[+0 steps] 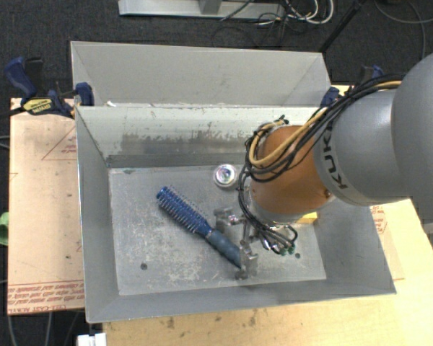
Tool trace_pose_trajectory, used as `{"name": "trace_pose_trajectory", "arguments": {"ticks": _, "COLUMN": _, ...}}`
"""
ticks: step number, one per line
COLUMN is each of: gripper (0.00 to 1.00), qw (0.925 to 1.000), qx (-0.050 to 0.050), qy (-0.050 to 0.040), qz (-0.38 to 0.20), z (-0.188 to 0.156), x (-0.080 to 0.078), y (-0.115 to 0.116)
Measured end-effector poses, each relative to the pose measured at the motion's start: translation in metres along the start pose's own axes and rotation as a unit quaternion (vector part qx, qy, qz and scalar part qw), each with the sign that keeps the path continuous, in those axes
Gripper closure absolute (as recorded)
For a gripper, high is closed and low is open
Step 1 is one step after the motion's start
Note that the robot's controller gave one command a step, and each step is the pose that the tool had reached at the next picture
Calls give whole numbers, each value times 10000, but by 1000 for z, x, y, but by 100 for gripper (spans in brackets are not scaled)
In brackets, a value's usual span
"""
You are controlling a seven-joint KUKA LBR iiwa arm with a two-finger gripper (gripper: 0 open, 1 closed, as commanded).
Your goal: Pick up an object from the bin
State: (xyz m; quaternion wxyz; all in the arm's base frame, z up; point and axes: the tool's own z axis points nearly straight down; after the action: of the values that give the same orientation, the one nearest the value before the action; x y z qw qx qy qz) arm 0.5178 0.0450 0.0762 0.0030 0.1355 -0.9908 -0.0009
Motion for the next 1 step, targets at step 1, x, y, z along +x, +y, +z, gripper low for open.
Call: {"name": "trace_pose_trajectory", "arguments": {"ticks": 1, "gripper": 100, "qw": 10000, "qx": 6, "qy": -27, "qz": -1, "z": -4, "x": -1, "y": 0}}
